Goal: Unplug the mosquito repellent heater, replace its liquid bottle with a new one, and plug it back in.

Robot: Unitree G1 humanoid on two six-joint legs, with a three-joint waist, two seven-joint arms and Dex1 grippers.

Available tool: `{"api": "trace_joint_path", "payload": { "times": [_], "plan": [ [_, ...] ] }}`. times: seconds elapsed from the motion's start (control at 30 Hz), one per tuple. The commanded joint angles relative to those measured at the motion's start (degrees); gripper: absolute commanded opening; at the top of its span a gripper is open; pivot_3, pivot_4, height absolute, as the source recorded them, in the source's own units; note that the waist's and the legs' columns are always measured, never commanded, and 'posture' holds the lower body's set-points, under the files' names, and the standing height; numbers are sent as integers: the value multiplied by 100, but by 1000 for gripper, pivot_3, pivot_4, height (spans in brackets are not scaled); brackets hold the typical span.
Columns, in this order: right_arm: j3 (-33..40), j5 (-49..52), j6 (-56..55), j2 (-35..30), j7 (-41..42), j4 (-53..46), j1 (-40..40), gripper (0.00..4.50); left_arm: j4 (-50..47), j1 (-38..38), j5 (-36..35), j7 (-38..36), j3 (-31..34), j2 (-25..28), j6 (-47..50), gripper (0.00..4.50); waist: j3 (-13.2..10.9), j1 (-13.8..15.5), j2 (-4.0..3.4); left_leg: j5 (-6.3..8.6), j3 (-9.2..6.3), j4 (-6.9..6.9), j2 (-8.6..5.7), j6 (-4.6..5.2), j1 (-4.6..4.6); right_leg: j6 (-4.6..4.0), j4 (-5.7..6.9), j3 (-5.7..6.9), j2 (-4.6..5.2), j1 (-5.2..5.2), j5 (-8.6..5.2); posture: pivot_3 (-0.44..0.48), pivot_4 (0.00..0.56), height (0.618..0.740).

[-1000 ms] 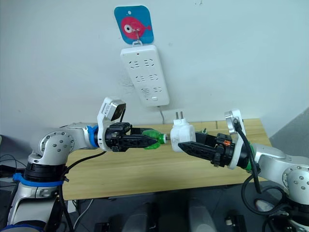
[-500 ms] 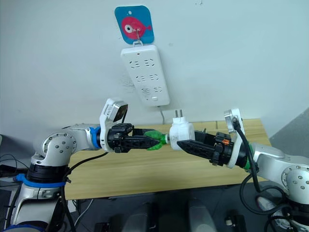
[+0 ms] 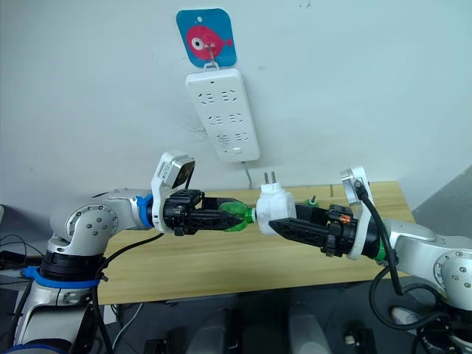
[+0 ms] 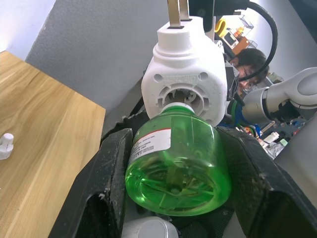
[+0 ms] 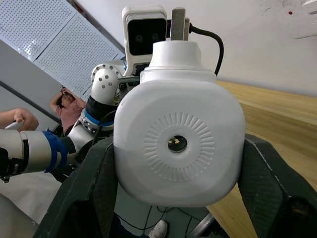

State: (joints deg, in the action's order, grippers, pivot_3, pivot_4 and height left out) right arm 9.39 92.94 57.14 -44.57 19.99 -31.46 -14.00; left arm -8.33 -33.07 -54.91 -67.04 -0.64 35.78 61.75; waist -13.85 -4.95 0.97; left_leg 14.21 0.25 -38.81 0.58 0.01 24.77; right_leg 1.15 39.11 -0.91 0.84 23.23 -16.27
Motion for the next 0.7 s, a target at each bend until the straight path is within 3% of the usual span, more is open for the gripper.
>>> {"api": "trace_joint_path", "payload": {
  "times": [0.03, 0.7],
  "plan": [
    [-145, 112, -119, 43, 131, -387, -108, 2960, -278, 37, 92, -178, -200, 5, -205, 2344, 0, 0, 0, 0, 0, 0, 0, 0, 0, 0, 0, 0, 0, 0, 0, -191, 219, 740],
    [-143, -464, -147, -119, 569, -108, 199, 2960, -330, 4, -28, -295, -110, 67, -99, 2341, 0, 3, 0, 0, -1, 0, 0, 0, 0, 0, 0, 0, 0, 0, 0, -191, 213, 740]
  ]
}}
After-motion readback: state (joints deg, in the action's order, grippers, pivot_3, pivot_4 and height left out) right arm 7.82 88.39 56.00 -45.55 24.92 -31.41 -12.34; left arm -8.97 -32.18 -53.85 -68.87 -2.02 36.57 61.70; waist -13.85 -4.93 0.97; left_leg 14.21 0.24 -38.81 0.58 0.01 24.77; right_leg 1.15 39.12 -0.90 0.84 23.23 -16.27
